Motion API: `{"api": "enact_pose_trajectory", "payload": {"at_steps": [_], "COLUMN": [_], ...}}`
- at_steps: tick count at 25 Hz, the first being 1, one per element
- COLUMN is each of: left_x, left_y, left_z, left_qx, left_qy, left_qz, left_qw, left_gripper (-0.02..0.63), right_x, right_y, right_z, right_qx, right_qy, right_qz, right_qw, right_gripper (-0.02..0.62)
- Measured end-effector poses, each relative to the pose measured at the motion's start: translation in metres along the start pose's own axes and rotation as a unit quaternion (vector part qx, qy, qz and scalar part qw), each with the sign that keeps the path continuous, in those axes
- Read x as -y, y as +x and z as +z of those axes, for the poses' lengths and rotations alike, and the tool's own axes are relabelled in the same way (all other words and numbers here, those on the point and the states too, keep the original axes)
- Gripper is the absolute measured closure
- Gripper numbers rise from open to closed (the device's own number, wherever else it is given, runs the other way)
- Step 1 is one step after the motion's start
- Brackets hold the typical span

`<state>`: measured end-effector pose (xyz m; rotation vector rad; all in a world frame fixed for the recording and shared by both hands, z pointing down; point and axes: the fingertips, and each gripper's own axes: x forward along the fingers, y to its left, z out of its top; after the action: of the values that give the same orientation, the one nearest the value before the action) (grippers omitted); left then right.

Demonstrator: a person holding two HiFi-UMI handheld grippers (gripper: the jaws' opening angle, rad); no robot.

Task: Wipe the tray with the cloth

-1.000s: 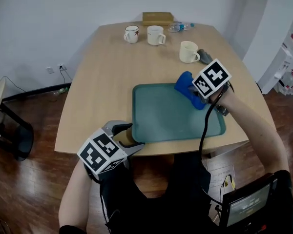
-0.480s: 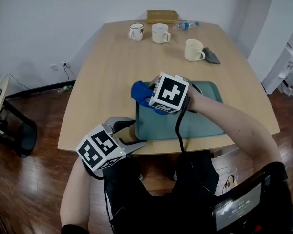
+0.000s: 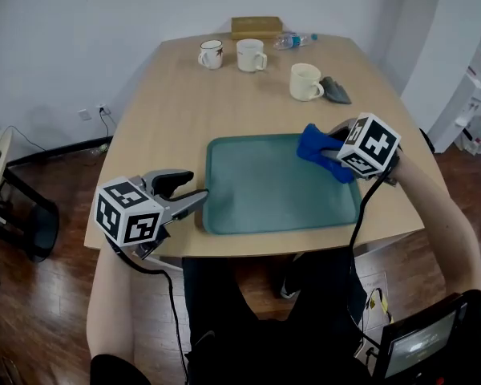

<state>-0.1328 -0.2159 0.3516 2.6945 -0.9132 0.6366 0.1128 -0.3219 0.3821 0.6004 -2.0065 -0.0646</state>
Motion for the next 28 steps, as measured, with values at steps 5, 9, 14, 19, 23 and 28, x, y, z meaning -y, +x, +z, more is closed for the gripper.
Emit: {"api": "enact_pose_trajectory", "payload": {"at_steps": [5,9,14,19,23,28], "left_x": [0.005,0.01,0.011,0.0,-0.011,-0.008], "left_y": [0.015,0.021,0.024,0.02,0.02,0.028], "left_z": [-0.02,-0.032,-0.033,-0.012,-0.012,-0.026], "left_qx": [-0.063,-0.084,-0.103,-0.128,-0.156,-0.165], "left_qy": [0.013,0.026,0.025,0.099,0.112,0.107], "left_qz": [-0.005,-0.005,-0.019,0.015,0.032,0.025], "left_qw": [0.9979,0.9961,0.9941,0.9867,0.9808,0.9802], "left_gripper": [0.407,0.42,0.423,0.429,0.446,0.48], "right_x": [-0.005,-0.029,-0.069,-0.114,-0.138,-0.12], "right_y": [0.004,0.018,0.039,0.056,0.066,0.058], "right_z": [0.001,0.035,0.094,0.151,0.179,0.157], "right_qx": [-0.002,0.017,0.044,0.072,0.074,0.042], "right_qy": [-0.006,-0.026,-0.07,-0.107,-0.147,-0.153], "right_qz": [0.018,0.037,0.077,0.115,0.126,0.107], "right_qw": [1.0,0.999,0.994,0.985,0.978,0.981], "right_gripper": [0.485,0.485,0.485,0.485,0.485,0.485]}}
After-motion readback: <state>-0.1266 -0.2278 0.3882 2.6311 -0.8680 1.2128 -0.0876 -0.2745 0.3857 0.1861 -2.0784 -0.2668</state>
